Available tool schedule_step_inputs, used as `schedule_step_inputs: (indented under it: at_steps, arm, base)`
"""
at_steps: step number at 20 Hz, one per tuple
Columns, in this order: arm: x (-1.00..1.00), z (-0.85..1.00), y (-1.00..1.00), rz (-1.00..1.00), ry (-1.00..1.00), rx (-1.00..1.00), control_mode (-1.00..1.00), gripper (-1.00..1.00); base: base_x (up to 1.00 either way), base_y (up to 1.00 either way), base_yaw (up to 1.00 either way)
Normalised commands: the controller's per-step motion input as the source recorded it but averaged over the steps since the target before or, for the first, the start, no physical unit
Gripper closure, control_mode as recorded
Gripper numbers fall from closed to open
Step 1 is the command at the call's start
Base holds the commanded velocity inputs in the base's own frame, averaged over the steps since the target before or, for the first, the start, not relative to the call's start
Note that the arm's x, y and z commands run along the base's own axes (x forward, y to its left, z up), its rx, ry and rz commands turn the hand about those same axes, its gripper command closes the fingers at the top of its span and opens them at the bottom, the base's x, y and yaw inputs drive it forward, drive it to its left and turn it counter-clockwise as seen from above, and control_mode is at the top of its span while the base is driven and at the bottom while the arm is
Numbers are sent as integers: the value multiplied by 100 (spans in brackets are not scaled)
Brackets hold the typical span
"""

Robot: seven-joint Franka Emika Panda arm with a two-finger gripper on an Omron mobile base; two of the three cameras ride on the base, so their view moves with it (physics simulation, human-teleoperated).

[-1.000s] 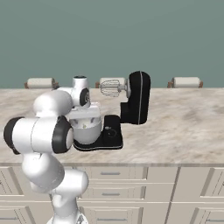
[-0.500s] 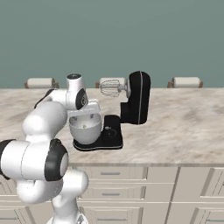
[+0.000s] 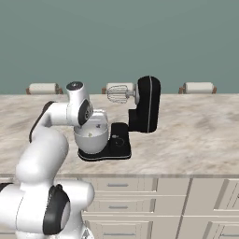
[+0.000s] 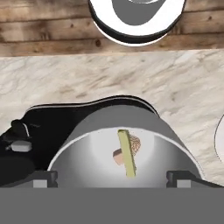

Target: Add butter and sugar cubes to the stand mixer bowl and then turn on the stand mixer to begin making frosting.

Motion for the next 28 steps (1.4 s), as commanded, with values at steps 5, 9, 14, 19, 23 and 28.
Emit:
schedule_step_inputs:
  at_steps: [5,9,14,19,23,28]
  arm:
    - [-35,49,-25,-16,3,16,-100,-100]
    - [-35,11,-45,-21,2,17,-100,-100]
    - [-35,0,-59,-25,0,18,-100,-100]
    - [-19,0,-50,-24,-2,14,-100,-100]
    - [-10,6,-40,-18,-12,9,-100,-100]
    - [-2,14,-50,-10,-10,10,-100,-100]
  base:
    - [0,0,0]
    - [0,0,0]
    - [0,0,0]
    - [0,0,0]
    - [0,0,0]
    - [0,0,0]
